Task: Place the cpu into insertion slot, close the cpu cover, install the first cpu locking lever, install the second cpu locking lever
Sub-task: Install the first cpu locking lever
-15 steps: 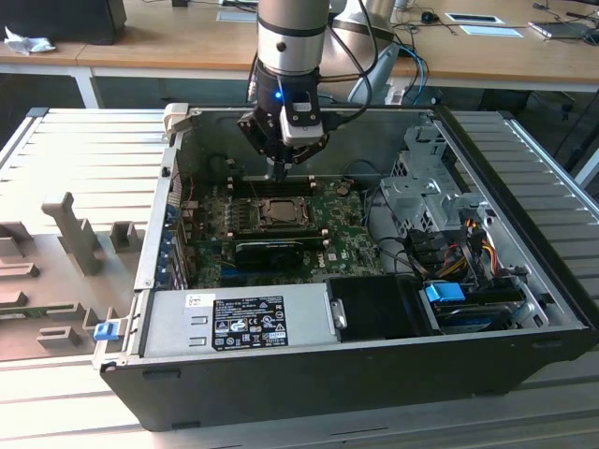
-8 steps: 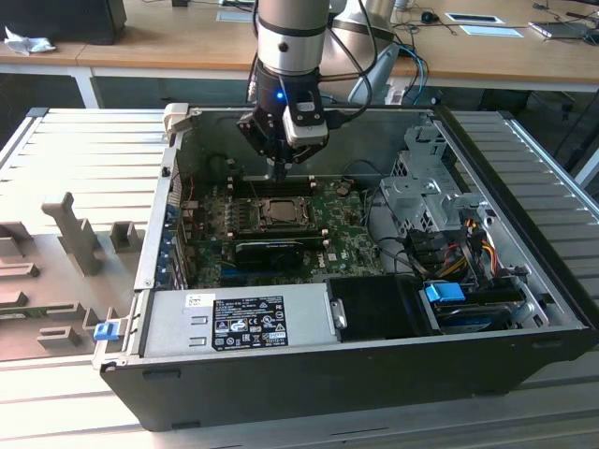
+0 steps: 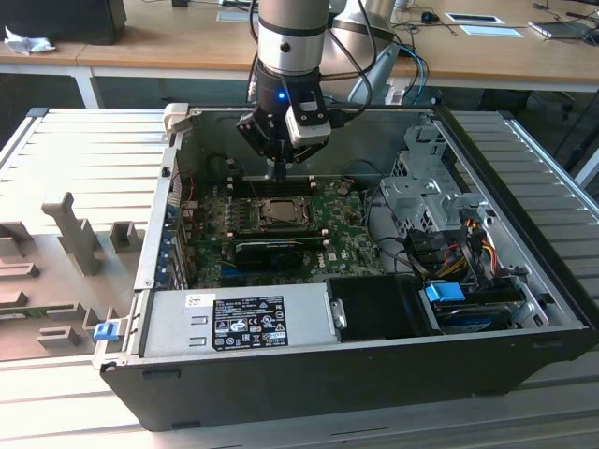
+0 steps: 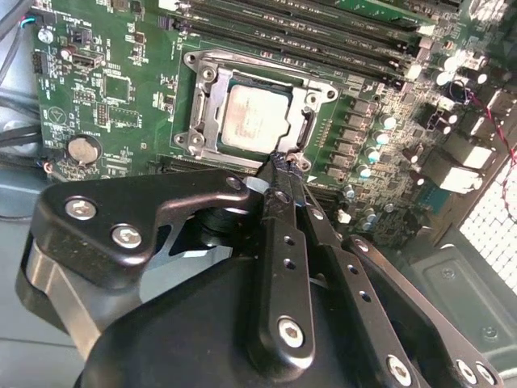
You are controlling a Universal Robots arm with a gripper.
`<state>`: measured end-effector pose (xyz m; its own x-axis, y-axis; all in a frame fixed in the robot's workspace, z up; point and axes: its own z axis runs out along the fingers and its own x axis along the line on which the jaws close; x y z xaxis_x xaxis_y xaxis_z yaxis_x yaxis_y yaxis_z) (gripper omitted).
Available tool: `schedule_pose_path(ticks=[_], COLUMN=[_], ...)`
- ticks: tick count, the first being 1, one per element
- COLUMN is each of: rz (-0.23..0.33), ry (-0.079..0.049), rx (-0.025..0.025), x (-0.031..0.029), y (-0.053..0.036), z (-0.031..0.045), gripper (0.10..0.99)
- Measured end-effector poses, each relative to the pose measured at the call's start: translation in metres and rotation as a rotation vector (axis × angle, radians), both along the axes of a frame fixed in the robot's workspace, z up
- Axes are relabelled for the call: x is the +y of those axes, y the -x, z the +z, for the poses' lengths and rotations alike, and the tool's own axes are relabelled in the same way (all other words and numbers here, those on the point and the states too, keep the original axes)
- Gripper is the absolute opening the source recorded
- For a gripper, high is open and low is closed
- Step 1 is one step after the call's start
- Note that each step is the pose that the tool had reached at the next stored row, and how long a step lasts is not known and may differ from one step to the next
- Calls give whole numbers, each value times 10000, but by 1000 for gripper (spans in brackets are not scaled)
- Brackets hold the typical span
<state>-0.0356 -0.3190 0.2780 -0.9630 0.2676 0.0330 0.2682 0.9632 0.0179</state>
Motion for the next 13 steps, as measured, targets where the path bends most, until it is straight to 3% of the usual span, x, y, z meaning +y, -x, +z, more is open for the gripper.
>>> schedule_pose_path(ticks=[13], rz=[1112], ry=[0], rx=[0], x=[0], y=[0], z=[0], gripper=[106])
